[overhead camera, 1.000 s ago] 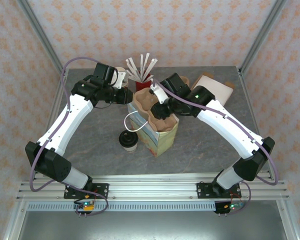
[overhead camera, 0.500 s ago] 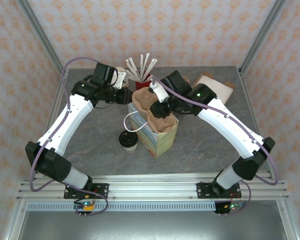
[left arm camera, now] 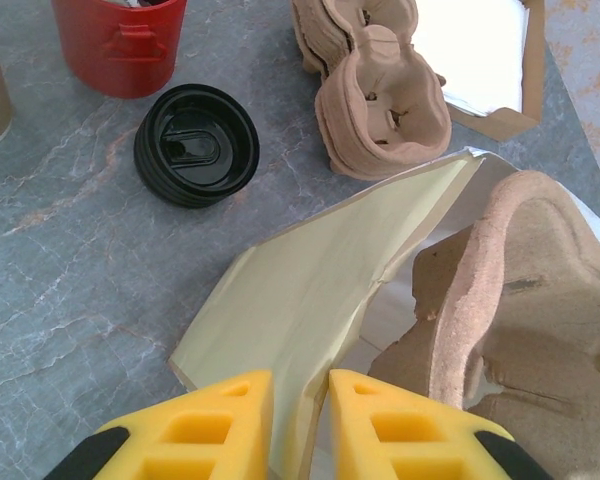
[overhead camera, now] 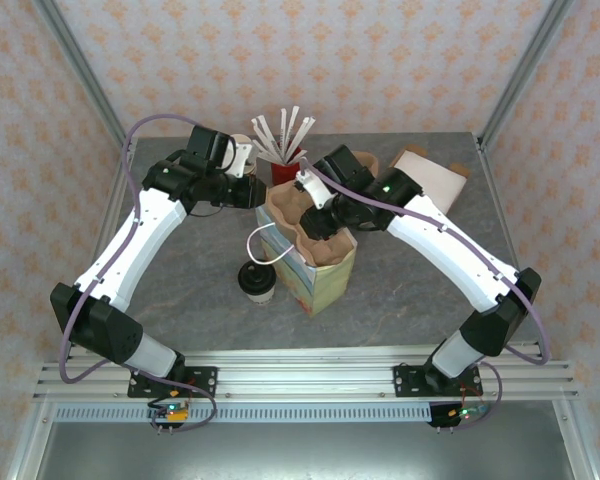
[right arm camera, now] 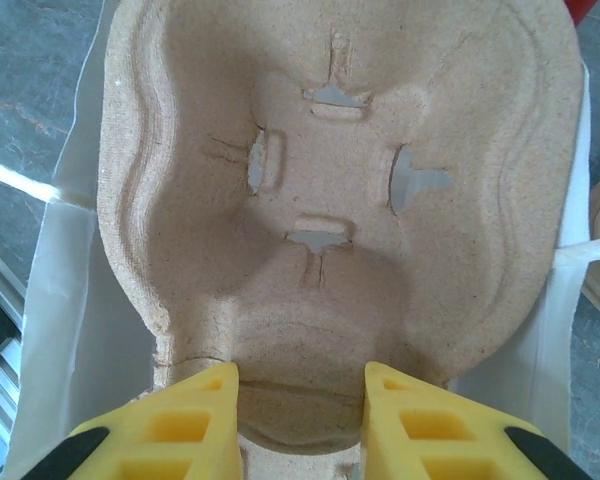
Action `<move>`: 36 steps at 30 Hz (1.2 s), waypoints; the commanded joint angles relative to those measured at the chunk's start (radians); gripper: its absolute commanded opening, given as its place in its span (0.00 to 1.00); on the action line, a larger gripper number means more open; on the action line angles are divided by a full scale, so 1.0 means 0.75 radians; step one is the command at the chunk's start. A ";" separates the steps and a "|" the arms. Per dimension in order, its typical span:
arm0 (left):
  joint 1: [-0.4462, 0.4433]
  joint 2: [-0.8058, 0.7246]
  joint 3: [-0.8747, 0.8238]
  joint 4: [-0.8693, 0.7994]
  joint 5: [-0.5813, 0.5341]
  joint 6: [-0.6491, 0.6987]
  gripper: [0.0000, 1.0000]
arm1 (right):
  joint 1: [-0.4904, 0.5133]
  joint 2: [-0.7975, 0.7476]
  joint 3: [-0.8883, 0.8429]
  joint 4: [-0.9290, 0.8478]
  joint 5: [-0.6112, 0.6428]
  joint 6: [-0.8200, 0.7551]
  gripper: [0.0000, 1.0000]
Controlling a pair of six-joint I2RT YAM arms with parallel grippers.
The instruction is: Pack the takeout coffee
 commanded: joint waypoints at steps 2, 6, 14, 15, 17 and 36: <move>0.011 -0.009 0.053 -0.029 -0.026 0.028 0.22 | 0.007 -0.004 -0.022 -0.072 0.052 -0.019 0.29; 0.013 -0.011 0.057 -0.035 -0.030 0.033 0.22 | 0.007 0.000 -0.031 -0.092 0.066 -0.021 0.29; 0.011 -0.002 0.050 -0.029 -0.018 0.035 0.22 | 0.007 0.025 -0.026 -0.115 0.080 -0.021 0.29; 0.011 -0.001 0.049 -0.028 -0.017 0.035 0.22 | 0.007 0.026 -0.024 -0.119 0.077 -0.023 0.29; 0.012 0.000 0.050 -0.027 -0.016 0.035 0.22 | 0.007 0.029 -0.024 -0.119 0.072 -0.021 0.29; 0.011 -0.018 0.094 0.004 0.022 -0.027 0.38 | 0.019 0.148 -0.009 -0.094 0.129 0.011 0.30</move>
